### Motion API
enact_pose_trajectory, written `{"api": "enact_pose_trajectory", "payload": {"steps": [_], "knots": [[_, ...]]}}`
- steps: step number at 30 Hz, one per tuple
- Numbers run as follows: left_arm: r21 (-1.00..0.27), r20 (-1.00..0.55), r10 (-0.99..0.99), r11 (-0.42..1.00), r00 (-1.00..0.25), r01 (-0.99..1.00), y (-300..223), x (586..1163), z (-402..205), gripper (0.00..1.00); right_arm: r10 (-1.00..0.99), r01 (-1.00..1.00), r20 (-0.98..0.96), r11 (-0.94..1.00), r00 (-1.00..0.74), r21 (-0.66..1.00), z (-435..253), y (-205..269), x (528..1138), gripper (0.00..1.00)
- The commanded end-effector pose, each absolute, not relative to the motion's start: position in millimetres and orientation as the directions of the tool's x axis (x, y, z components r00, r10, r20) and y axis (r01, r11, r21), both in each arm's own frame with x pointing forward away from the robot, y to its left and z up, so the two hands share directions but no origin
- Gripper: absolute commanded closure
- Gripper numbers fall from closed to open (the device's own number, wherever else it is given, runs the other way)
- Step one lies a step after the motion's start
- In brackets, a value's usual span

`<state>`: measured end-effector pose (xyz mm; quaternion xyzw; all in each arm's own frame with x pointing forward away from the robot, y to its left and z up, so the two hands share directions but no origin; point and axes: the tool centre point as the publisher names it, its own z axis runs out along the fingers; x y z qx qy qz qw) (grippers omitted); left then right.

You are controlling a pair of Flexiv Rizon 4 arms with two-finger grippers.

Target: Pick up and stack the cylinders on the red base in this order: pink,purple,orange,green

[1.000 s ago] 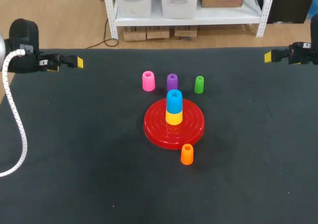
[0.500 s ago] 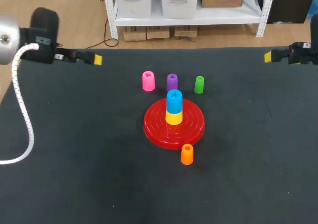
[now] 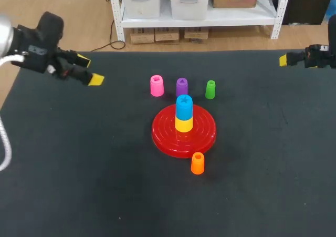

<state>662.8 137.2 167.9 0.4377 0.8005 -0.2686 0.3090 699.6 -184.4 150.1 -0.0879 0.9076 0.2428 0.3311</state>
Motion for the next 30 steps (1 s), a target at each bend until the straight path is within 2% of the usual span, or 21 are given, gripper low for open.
{"api": "enact_pose_trajectory", "payload": {"steps": [1, 6, 18, 30], "knots": [[-0.213, -0.665, 0.644, 0.323, -0.379, 0.922, 158.7, 666.1, 171.4, 0.0, 0.0, -0.322, -0.643, 0.866, -0.766, 0.384, 150.1, -184.9, 699.7, 0.0], [-0.21, -0.641, 0.628, 0.408, -0.44, 0.888, 168.2, 668.0, 169.1, 0.0, 0.0, -0.322, -0.643, 0.866, -0.766, 0.384, 150.1, -184.9, 699.7, 0.0], [-0.183, -0.599, 0.641, 0.475, -0.481, 0.861, 175.0, 667.0, 161.5, 0.0, 0.0, -0.322, -0.643, 0.866, -0.766, 0.384, 150.1, -184.9, 699.7, 0.0], [-0.171, -0.618, 0.634, 0.469, -0.465, 0.867, 175.1, 666.1, 164.7, 0.0, 0.0, -0.322, -0.643, 0.866, -0.766, 0.384, 150.1, -184.9, 699.7, 0.0]]}}
